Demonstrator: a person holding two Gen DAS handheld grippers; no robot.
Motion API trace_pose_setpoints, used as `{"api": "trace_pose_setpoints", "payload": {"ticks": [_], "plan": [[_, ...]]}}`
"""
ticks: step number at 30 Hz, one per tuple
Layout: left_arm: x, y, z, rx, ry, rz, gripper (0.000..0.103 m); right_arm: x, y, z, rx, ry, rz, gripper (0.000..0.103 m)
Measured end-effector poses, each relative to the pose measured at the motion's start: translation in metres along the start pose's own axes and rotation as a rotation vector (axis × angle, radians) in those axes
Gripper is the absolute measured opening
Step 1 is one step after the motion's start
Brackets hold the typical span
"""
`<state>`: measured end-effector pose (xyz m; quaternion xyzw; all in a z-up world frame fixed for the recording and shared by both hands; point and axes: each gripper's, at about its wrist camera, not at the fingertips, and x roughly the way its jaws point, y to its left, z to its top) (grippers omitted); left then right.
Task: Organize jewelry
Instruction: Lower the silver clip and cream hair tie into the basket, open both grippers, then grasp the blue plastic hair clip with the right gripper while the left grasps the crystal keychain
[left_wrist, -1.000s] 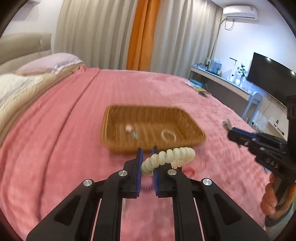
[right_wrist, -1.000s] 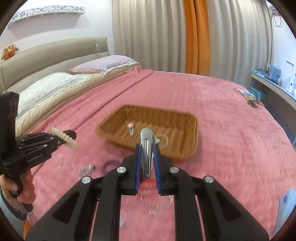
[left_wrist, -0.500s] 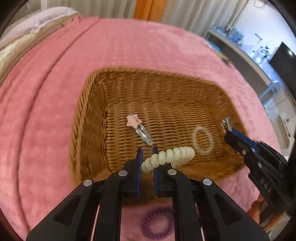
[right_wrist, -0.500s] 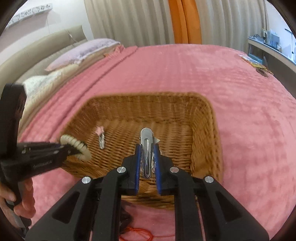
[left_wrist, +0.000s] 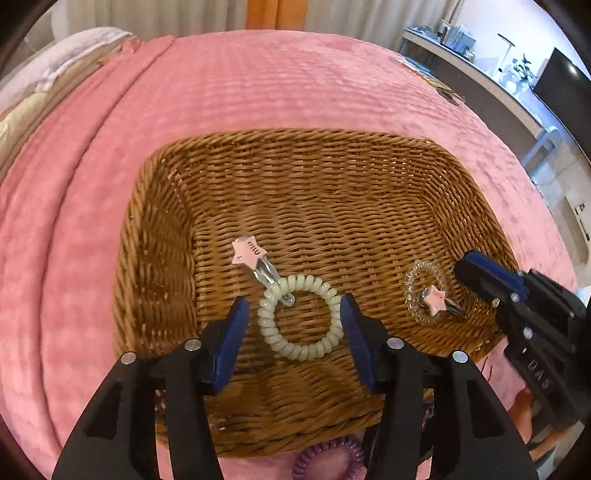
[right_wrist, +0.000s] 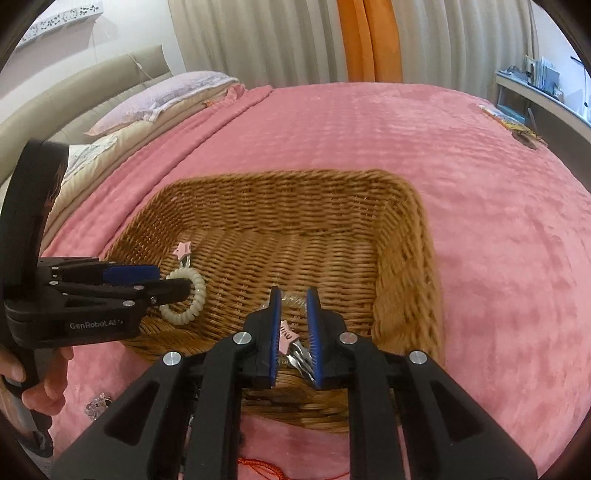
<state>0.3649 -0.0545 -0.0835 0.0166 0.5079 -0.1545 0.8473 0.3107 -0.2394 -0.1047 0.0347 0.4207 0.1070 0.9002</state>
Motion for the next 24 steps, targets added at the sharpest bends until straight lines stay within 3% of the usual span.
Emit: {"api": "trace_pose_setpoints", "payload": {"ticks": [6, 8, 10, 18, 24], "plan": [[-0.033, -0.001, -0.017, -0.010, -0.107, -0.039, 0.050, -0.026, -0.014, -0.001, 0.060, -0.082, 0.021, 0.025], [-0.049, 0.002, -0.025, -0.022, -0.145, -0.046, 0.050, -0.038, -0.019, -0.001, 0.086, -0.107, 0.023, 0.040], [-0.065, 0.006, -0.033, -0.034, -0.183, -0.058, 0.050, -0.051, -0.023, -0.003, 0.110, -0.129, 0.029, 0.046], [-0.140, 0.037, -0.089, -0.133, -0.342, -0.083, 0.050, -0.114, -0.007, -0.042, 0.090, -0.172, 0.047, 0.046], [-0.153, 0.050, -0.137, -0.191, -0.384, -0.100, 0.050, -0.131, 0.031, -0.096, 0.010, -0.102, 0.091, 0.046]]}}
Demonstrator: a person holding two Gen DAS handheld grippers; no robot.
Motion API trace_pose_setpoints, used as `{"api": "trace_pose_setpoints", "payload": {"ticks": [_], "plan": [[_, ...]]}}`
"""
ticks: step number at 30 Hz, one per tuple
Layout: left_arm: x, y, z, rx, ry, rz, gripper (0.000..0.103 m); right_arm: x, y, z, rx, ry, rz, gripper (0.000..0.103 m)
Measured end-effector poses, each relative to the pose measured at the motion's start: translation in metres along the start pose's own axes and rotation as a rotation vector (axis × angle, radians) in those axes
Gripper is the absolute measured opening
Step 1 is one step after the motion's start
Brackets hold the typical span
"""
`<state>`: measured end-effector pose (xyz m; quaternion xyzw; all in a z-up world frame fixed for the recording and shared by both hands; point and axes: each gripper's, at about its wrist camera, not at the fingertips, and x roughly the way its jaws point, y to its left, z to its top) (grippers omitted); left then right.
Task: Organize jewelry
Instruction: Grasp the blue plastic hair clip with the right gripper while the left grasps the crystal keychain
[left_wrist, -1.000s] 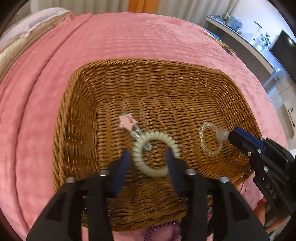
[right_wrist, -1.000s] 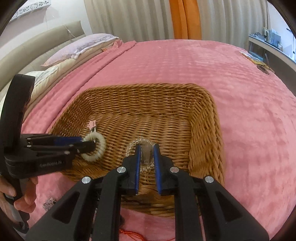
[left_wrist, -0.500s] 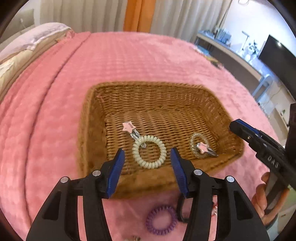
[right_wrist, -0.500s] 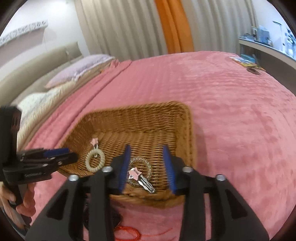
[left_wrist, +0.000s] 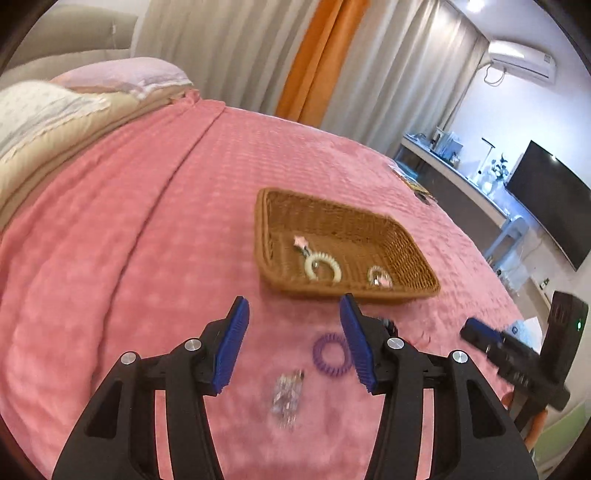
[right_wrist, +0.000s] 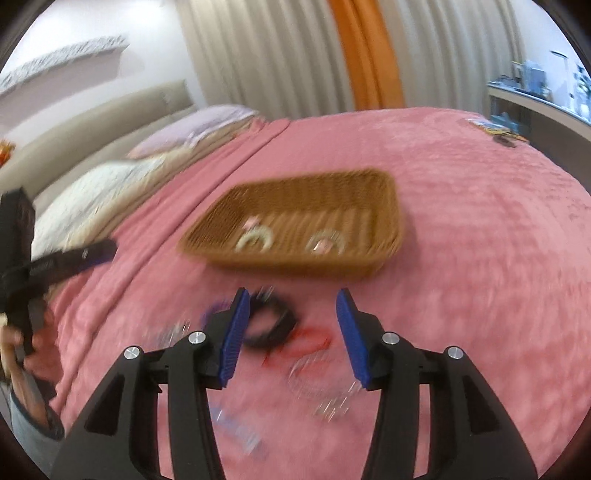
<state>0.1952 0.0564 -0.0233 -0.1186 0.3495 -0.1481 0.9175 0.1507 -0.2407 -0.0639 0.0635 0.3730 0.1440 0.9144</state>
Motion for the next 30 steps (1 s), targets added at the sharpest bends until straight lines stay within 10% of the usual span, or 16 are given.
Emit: {"api": "trace_pose_setpoints", "payload": {"ticks": [10, 20, 27, 30], "plan": [[0.023, 0.009, -0.062, 0.120, 0.064, 0.095, 0.050, 0.018, 0.054, -0.064, -0.213, 0.153, 0.047, 0.046], [0.050, 0.024, -0.077, 0.106, 0.181, 0.027, 0.048, 0.033, 0.062, -0.077, -0.264, 0.201, -0.016, 0.046], [0.057, 0.030, -0.080, 0.059, 0.211, -0.011, 0.020, 0.042, 0.065, -0.083, -0.290, 0.237, -0.039, 0.043], [0.056, 0.029, -0.082, 0.058, 0.214, -0.038, 0.008, 0.041, 0.067, -0.085, -0.305, 0.240, -0.040, 0.021]]}}
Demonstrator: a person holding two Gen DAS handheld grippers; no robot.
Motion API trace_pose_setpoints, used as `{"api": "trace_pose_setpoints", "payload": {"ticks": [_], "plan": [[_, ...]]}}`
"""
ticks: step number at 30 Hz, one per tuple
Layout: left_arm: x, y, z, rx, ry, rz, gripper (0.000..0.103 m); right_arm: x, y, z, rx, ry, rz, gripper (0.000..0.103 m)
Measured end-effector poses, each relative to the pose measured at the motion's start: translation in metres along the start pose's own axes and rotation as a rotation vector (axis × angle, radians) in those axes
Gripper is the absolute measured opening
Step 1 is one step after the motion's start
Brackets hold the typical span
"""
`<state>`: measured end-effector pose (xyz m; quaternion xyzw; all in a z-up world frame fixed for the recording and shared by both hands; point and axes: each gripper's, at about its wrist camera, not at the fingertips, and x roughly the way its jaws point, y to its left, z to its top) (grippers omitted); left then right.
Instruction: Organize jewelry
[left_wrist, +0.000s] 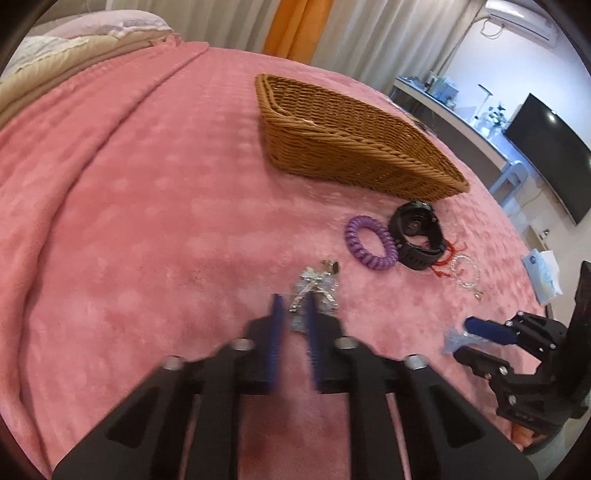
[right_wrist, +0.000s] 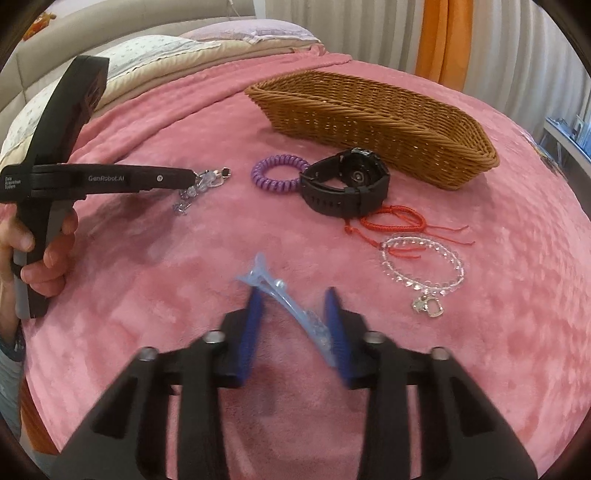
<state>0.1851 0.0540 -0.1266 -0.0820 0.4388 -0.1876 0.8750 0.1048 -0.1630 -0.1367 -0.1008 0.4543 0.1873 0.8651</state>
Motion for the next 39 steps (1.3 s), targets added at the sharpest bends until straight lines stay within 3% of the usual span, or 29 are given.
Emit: {"api": "trace_pose_setpoints", "payload": {"ticks": [2, 3, 15, 20, 24, 27, 29, 30, 33, 39], "plan": [[-0.001, -0.003, -0.002, 0.008, -0.001, 0.011, 0.007, 0.000, 0.003, -0.001, -0.005, 0.002, -0.016, 0.008], [-0.003, -0.004, -0.004, 0.013, -0.003, 0.016, 0.007, -0.002, 0.003, -0.002, -0.001, 0.000, -0.028, 0.007], [-0.042, -0.021, -0.055, -0.009, -0.003, 0.012, 0.007, -0.022, -0.019, -0.027, 0.280, 0.028, -0.009, 0.007], [-0.049, -0.034, -0.070, 0.013, 0.014, -0.016, 0.008, -0.025, -0.011, -0.029, 0.300, 0.032, 0.002, 0.007], [-0.053, -0.037, -0.078, 0.018, 0.016, -0.020, 0.015, -0.030, -0.005, -0.034, 0.278, 0.035, 0.050, 0.008], [-0.061, -0.034, -0.080, 0.001, -0.003, -0.014, 0.022, -0.036, -0.004, -0.038, 0.256, 0.035, 0.087, 0.018], [-0.065, -0.034, -0.079, 0.001, -0.025, 0.008, 0.036, -0.043, -0.006, -0.041, 0.245, 0.017, 0.082, 0.041], [-0.066, -0.035, -0.079, 0.007, -0.037, 0.019, 0.041, -0.047, -0.007, -0.041, 0.238, 0.001, 0.073, 0.046], [-0.063, -0.038, -0.077, 0.020, -0.041, 0.061, 0.041, -0.054, -0.009, -0.038, 0.206, -0.028, 0.052, 0.048], [-0.051, -0.039, -0.070, 0.013, -0.038, 0.097, 0.041, -0.034, 0.007, -0.029, 0.126, 0.006, 0.011, 0.047]]}}
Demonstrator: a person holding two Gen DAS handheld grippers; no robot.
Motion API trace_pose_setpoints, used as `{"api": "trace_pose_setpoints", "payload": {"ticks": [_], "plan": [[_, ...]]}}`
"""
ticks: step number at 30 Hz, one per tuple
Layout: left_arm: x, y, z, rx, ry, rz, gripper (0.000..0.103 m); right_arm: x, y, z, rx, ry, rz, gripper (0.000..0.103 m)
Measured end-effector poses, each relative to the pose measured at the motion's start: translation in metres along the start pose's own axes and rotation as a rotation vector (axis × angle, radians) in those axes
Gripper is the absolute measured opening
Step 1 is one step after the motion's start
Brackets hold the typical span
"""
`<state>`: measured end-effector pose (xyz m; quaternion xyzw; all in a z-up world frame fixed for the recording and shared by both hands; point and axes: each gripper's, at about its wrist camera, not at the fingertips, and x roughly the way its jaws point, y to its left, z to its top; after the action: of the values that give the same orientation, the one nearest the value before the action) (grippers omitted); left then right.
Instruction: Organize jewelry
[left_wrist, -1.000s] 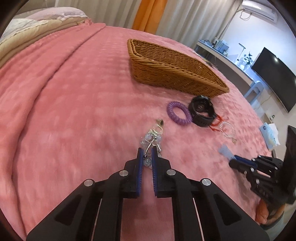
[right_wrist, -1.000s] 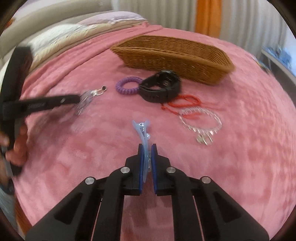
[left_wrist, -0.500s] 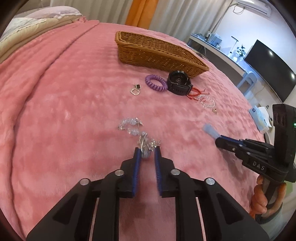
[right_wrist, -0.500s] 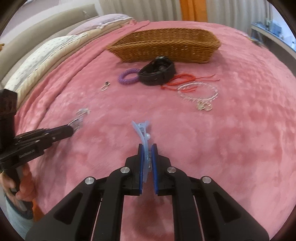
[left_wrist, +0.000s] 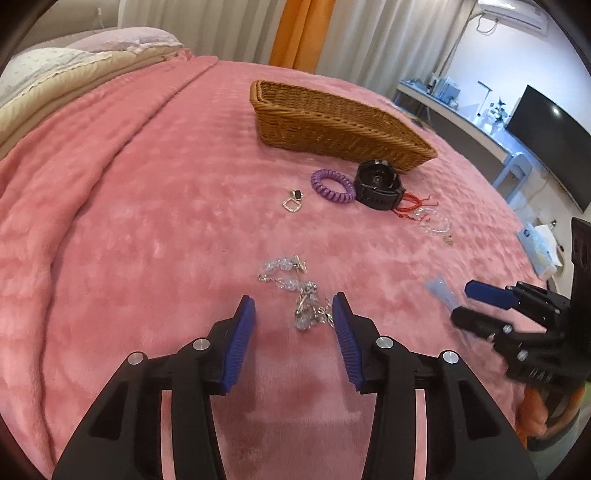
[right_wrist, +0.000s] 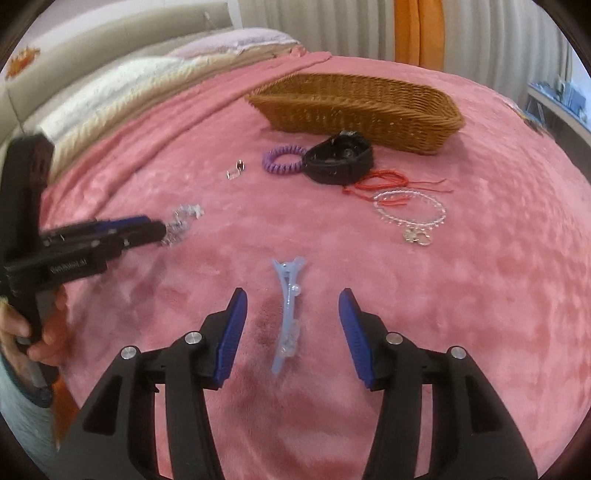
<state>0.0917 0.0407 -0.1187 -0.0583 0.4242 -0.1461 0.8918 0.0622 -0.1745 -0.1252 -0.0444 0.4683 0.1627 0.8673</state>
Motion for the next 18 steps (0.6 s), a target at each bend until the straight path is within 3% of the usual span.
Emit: {"api": "trace_pose_setpoints", "payload": {"ticks": [1, 3, 6, 8, 10, 13, 18], "plan": [[0.003, -0.001, 0.001, 0.001, 0.009, 0.015, 0.041, 0.004, 0.002, 0.000, -0.005, 0.006, -0.014, 0.038], [0.011, -0.003, 0.003, 0.007, 0.028, 0.044, 0.041, 0.010, 0.005, 0.001, -0.005, 0.013, -0.015, 0.031], [0.017, -0.005, 0.006, 0.013, 0.036, 0.065, 0.041, 0.012, 0.005, 0.003, -0.012, 0.008, -0.026, 0.011], [0.020, -0.008, 0.007, 0.027, 0.039, 0.088, 0.035, 0.012, 0.006, 0.003, -0.016, 0.007, -0.026, 0.009], [0.020, -0.013, 0.006, 0.062, 0.039, 0.092, 0.009, 0.010, 0.006, 0.004, -0.017, 0.000, -0.026, 0.009], [0.016, -0.016, 0.004, 0.085, 0.026, 0.080, 0.009, 0.003, 0.003, 0.006, -0.007, -0.021, -0.007, 0.009], [-0.005, -0.019, 0.009, 0.098, -0.041, -0.029, 0.008, -0.019, -0.002, 0.019, 0.000, -0.077, 0.003, 0.009]]}}
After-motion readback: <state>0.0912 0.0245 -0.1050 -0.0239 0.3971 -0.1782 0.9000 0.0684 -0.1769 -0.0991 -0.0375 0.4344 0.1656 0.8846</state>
